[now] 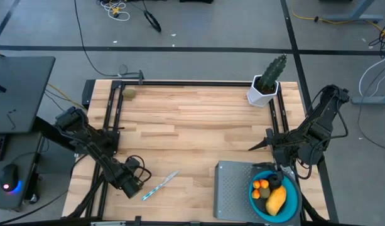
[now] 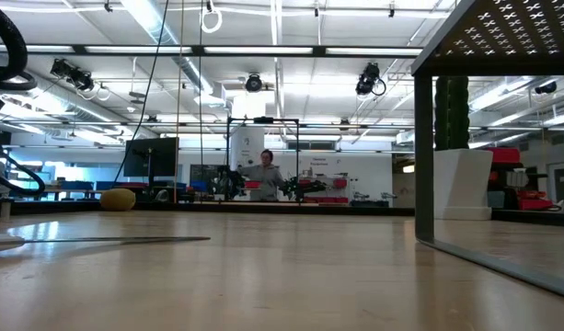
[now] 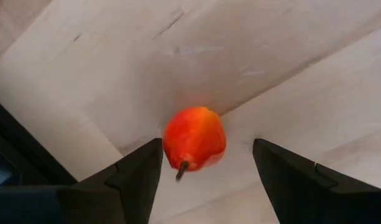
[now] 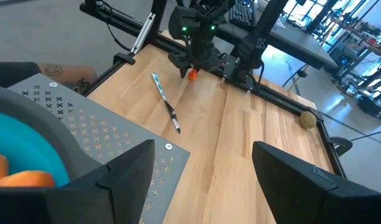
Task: Pick & Place Fruit
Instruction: Put the yellow pear into the blue strainer bowl on the shelf
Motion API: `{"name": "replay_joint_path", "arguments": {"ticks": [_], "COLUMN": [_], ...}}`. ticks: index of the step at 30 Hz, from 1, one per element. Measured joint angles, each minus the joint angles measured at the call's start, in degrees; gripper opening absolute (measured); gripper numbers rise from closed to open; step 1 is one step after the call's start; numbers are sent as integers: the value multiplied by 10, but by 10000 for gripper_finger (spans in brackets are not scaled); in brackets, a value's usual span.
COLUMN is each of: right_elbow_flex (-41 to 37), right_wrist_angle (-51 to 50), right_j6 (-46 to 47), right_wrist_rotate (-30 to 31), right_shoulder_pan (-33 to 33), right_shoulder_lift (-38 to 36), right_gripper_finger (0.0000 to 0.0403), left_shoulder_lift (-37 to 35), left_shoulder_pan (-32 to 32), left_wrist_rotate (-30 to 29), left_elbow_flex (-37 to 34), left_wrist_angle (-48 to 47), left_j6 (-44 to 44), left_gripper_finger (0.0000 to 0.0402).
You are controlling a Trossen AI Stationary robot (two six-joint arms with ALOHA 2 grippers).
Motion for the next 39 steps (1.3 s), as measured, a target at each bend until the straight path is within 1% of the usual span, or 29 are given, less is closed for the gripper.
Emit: {"name": "replay_joint_path", "arguments": {"ticks": [3, 9, 17, 20, 22, 24, 30, 33, 35, 39], "right_elbow_flex": [0, 0, 0, 0, 0, 0, 0, 0, 0, 0], "right_wrist_angle": [0, 0, 1, 1, 1, 2, 6, 17, 33, 81], "right_j6": [0, 5, 12, 15, 15, 15, 15, 13, 2, -38], "right_wrist_rotate": [0, 0, -1, -1, -1, -1, 0, 0, 0, 0], "right_shoulder_pan": [0, 0, 0, 0, 0, 0, -1, -3, -8, -24], "right_shoulder_lift": [0, 1, 7, 15, 22, 29, 50, 61, 68, 83], "right_gripper_finger": [281, 281, 281, 281, 281, 281, 281, 281, 281, 281], "left_shoulder_lift": [1, 2, 2, 3, 3, 4, 5, 5, 5, 4], "left_shoulder_pan": [0, 0, 11, 25, 36, 48, 92, 116, 132, 158], "left_wrist_rotate": [-1, -5, -6, -2, -1, -12, -94, -148, -213, -373], "left_elbow_flex": [0, 0, -1, -2, 2, 8, 49, 82, 109, 174], "left_wrist_angle": [-5, -7, -18, -23, -25, -29, -29, -28, -27, -23], "left_j6": [1, 4, 44, 70, 89, 115, 192, 244, 287, 394], "left_gripper_finger": [242, 193, 131, 122, 122, 126, 127, 122, 122, 128]}}
